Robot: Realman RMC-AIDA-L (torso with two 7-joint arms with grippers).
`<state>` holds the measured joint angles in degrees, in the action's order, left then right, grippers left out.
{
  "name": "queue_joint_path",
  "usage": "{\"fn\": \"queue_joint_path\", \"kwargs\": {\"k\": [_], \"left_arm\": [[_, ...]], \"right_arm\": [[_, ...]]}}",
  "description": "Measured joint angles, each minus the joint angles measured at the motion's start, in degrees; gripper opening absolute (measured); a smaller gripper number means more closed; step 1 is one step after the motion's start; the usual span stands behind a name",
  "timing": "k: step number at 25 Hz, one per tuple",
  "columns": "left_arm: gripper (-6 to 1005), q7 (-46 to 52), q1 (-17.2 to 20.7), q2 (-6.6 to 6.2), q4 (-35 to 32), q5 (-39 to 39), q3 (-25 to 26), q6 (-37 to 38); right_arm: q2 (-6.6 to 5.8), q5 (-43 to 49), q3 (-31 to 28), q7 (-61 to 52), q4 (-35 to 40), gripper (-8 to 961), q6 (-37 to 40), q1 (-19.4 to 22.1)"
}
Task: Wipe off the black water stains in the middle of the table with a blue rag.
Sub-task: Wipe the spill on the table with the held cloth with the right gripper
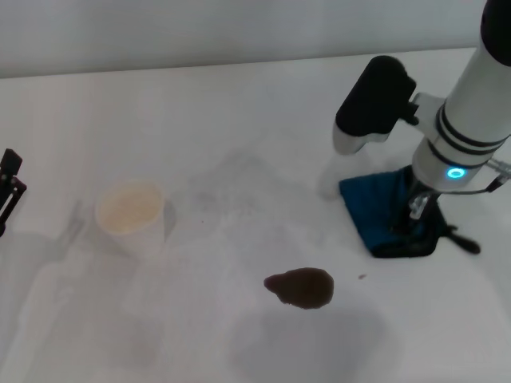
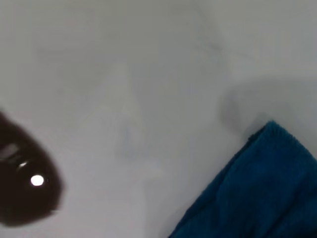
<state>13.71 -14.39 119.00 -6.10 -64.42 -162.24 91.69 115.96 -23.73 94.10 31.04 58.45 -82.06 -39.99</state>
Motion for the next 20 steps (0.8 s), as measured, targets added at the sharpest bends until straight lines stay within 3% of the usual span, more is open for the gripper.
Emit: {"fn": "queue_joint_path", "kwargs": {"k": [6,11,20], "left_arm": [[872,0.0,-0.1,0.00,0.0,0.0,0.0,-0.1],[872,0.0,-0.2,0.00,-0.1,0.0,0.0,0.0],[873,0.0,-0.3,0.00,-0.2,0.0,0.0,0.0]], "right_arm": [[0.06,-2.3,4.9,-2.1,8.6,24,-4.1,2.6],[0.15,-2.5,12.5,-5.7,10.6,27,-4.8,2.8],[0.24,-8.0,19.9,-7.8,15.8,31,-5.4,3.1]]}}
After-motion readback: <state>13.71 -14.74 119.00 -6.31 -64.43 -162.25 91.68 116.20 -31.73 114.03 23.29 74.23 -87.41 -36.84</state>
